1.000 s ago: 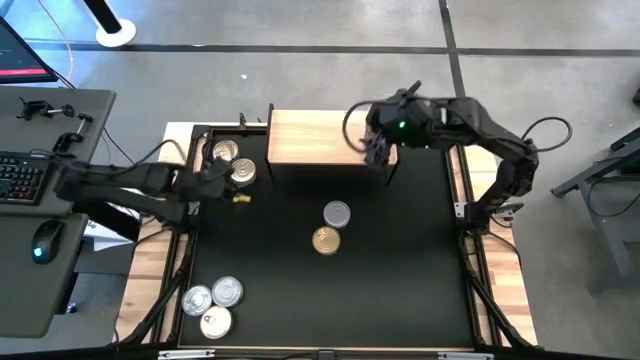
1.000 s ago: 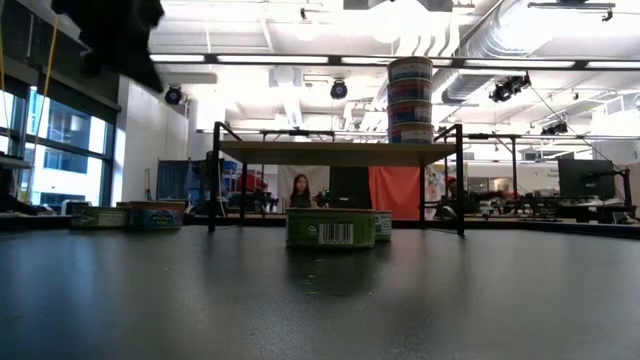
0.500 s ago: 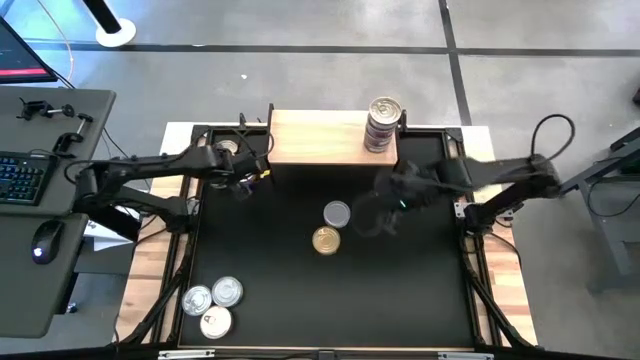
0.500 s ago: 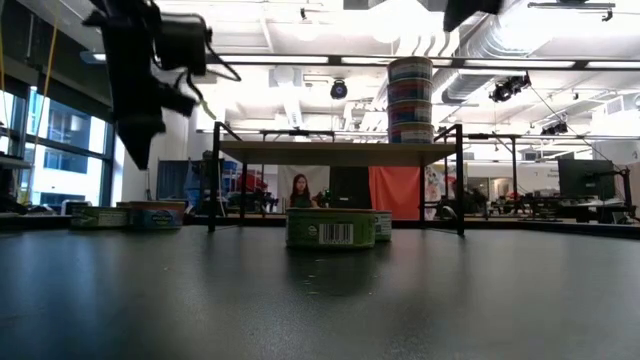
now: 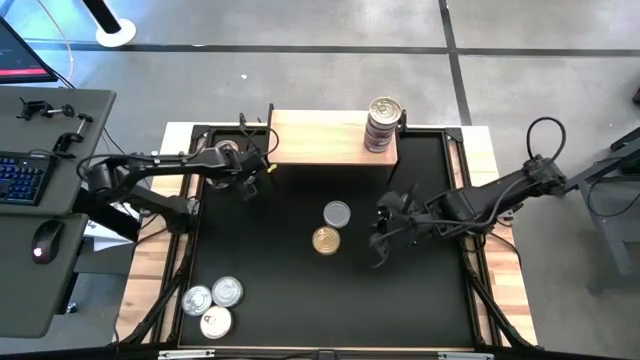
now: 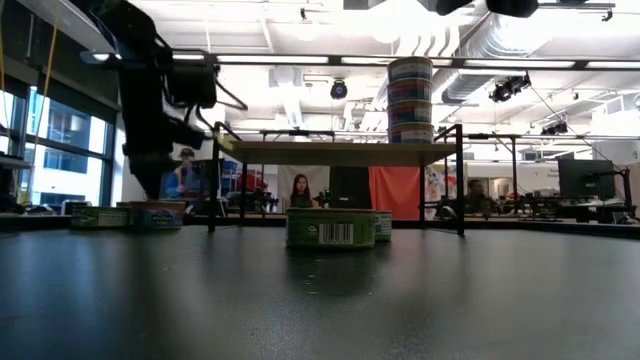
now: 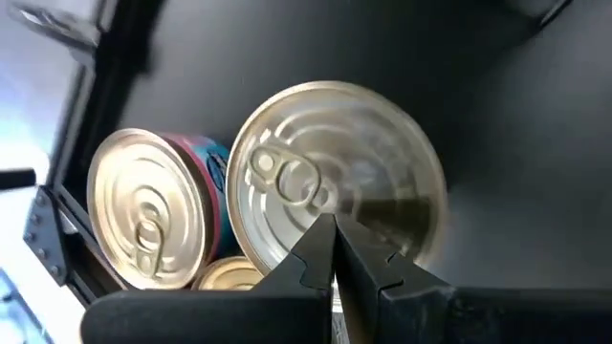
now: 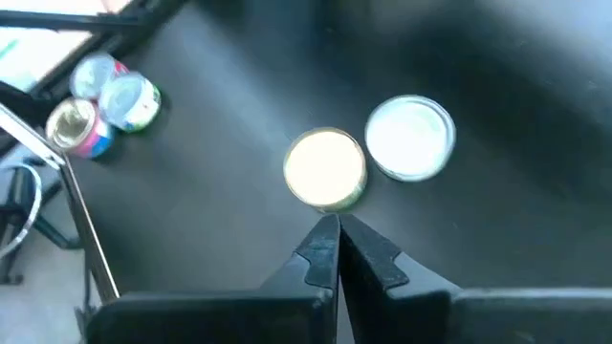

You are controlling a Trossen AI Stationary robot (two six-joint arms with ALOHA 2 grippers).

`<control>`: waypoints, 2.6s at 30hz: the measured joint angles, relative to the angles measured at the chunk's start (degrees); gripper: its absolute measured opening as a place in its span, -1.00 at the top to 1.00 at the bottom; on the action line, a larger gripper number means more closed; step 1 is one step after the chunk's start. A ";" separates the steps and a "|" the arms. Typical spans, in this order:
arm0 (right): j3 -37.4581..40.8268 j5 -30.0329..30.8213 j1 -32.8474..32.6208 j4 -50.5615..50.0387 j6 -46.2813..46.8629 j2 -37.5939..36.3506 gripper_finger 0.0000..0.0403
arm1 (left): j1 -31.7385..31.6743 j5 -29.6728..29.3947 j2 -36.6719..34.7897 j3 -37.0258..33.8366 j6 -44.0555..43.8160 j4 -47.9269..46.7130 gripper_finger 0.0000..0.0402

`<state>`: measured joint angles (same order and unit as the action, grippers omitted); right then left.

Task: Stack canned seafood by type on shelf
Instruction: Stack the blue tuna can on top of the blue tuna can

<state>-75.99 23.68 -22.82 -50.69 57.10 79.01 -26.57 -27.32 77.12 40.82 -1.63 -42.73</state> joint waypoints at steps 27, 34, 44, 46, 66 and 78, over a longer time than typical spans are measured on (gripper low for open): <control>0.00 -1.72 -2.48 2.44 -8.66 1.60 1.00 | 9.02 6.68 2.32 1.38 7.26 -9.70 1.00; 0.00 -2.82 -2.47 2.46 -12.37 1.59 1.00 | 16.34 9.96 2.26 1.42 5.74 -10.66 1.00; 0.00 -4.56 -2.48 2.46 -17.34 1.59 1.00 | 26.87 19.82 2.54 4.58 0.15 -6.95 1.00; 0.00 -6.17 -2.56 2.46 -17.51 1.59 1.00 | 29.05 22.07 2.61 4.79 -2.03 -4.35 1.00; -0.02 -10.46 -18.69 -3.76 2.11 3.56 1.00 | 50.45 20.96 27.67 15.23 -25.27 37.53 1.00; -0.04 -15.97 -22.80 -6.60 17.77 13.39 1.00 | 48.26 22.16 42.59 42.11 -10.85 31.56 1.00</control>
<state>-76.03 7.72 -45.61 -57.29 74.87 92.40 21.69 -5.16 119.71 82.93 -12.48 -11.16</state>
